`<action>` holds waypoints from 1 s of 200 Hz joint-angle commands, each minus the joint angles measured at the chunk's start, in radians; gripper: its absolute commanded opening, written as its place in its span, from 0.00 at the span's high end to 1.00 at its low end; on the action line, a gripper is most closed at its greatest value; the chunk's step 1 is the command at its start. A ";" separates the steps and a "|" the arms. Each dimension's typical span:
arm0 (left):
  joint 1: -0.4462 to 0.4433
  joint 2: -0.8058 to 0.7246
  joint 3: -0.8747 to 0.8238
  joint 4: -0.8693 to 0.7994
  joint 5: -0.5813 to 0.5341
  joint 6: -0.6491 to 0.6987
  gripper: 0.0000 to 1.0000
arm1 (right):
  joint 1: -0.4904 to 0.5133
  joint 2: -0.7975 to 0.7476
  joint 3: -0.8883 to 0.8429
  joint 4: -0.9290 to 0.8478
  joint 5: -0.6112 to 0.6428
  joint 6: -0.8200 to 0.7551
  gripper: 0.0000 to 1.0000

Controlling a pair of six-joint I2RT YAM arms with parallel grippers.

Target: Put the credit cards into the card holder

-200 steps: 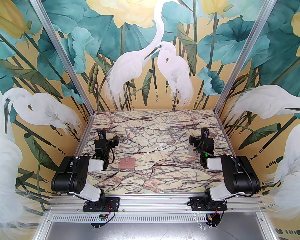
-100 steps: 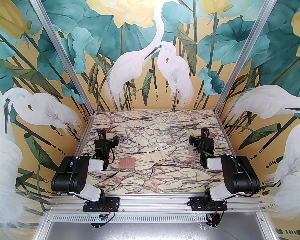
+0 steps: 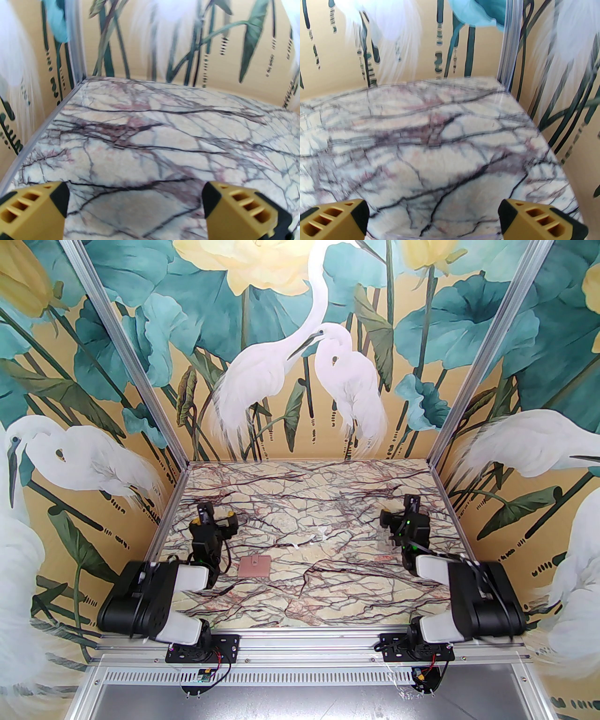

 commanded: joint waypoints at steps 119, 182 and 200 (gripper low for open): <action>-0.044 -0.515 0.238 -1.262 0.773 -0.681 0.12 | 0.564 -0.218 0.227 -0.612 -0.272 0.714 0.11; -0.066 -0.544 0.188 -1.514 0.507 -0.785 0.10 | 0.828 0.181 0.357 -0.514 -0.156 0.835 0.17; -0.072 -0.530 0.158 -1.490 0.526 -0.813 0.10 | 0.865 0.268 0.408 -0.506 -0.161 0.823 0.17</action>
